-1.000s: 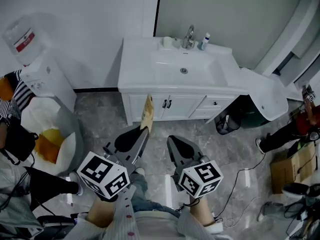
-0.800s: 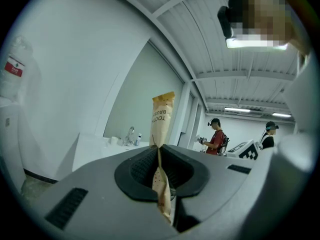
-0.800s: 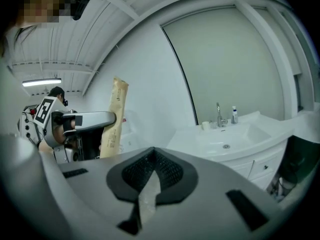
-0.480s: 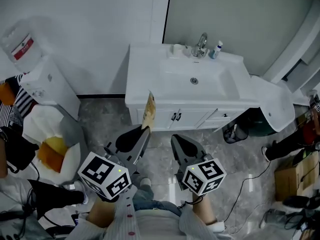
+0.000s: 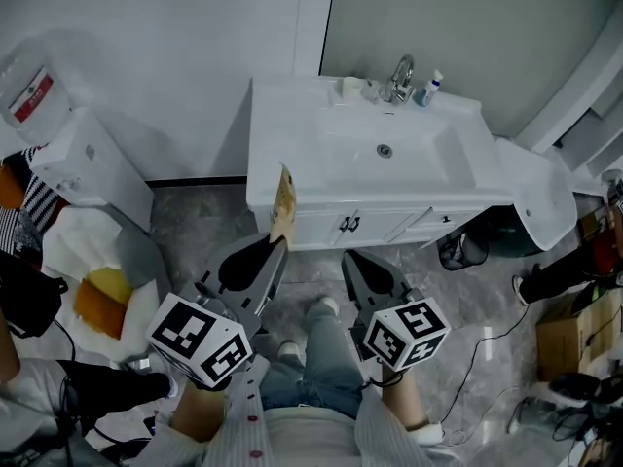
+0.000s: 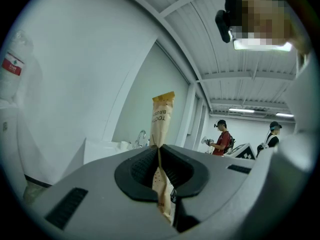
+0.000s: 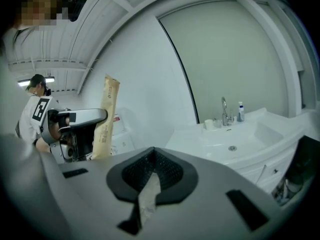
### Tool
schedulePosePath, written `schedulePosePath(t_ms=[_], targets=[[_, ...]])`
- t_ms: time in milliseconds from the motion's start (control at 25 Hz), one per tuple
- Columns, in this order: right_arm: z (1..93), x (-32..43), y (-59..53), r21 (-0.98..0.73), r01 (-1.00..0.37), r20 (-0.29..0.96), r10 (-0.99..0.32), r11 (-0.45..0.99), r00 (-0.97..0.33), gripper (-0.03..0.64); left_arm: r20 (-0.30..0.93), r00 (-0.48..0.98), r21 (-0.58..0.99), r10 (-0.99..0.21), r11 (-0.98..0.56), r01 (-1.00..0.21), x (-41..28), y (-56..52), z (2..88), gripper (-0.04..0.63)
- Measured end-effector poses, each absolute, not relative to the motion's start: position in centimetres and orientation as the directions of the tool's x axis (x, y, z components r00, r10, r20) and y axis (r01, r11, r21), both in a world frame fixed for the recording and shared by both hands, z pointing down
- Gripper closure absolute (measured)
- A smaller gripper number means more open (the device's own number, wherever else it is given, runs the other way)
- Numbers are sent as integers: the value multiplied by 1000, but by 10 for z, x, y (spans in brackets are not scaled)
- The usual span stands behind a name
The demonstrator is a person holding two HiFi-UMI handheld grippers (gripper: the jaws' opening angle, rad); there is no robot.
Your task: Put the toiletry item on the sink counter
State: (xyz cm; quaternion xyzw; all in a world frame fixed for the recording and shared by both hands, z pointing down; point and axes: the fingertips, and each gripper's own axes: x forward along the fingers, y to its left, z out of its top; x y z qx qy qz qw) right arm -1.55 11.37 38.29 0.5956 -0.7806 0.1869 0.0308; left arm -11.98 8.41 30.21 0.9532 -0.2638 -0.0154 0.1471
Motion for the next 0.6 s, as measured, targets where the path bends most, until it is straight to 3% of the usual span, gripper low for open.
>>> schedulePosePath(t_ms=[600], targets=[[394, 9, -5, -231, -911, 305, -863, 342, -402, 607, 59, 804, 309, -591, -755, -578, -91, -23, 315, 561]])
